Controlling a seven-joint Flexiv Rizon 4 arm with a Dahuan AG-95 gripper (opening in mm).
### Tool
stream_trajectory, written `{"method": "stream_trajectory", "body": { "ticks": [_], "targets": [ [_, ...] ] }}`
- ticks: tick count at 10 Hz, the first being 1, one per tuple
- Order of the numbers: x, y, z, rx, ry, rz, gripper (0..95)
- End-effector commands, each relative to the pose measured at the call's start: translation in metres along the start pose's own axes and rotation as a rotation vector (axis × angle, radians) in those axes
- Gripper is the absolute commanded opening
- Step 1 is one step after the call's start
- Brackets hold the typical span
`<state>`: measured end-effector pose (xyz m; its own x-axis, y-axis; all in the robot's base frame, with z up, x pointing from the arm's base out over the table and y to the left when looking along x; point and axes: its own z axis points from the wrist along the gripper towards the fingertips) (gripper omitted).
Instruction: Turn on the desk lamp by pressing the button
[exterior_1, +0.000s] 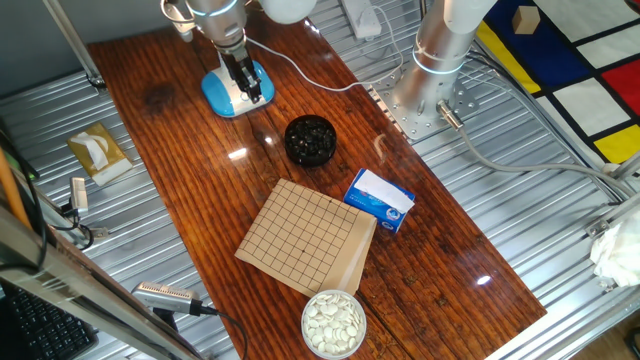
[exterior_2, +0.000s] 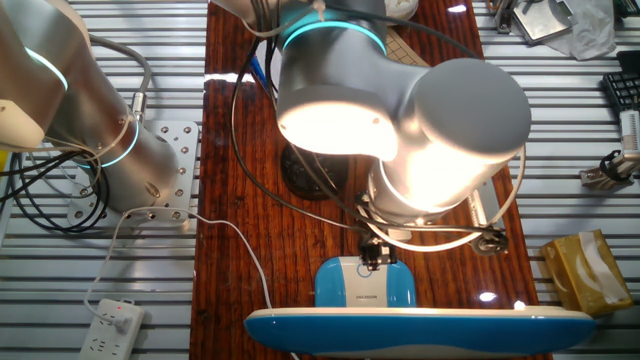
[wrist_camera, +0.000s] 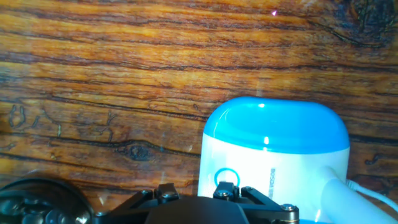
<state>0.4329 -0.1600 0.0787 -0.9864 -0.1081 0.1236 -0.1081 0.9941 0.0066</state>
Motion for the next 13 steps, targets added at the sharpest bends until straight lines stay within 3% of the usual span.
{"method": "stream_trajectory", "body": {
  "ticks": [1, 2, 3, 6, 7, 13],
  "targets": [
    [0.001, 0.001, -0.002, -0.001, 0.002, 0.003, 38.0],
    [0.002, 0.002, -0.003, 0.0, 0.005, 0.005, 38.0],
    [0.002, 0.002, -0.004, 0.0, 0.007, 0.006, 19.0],
    [0.002, 0.003, -0.006, 0.001, 0.011, 0.011, 19.0],
    [0.003, 0.004, -0.007, 0.001, 0.013, 0.015, 0.0],
    [0.005, 0.008, -0.015, 0.005, 0.02, 0.023, 0.0]
  ]
}}
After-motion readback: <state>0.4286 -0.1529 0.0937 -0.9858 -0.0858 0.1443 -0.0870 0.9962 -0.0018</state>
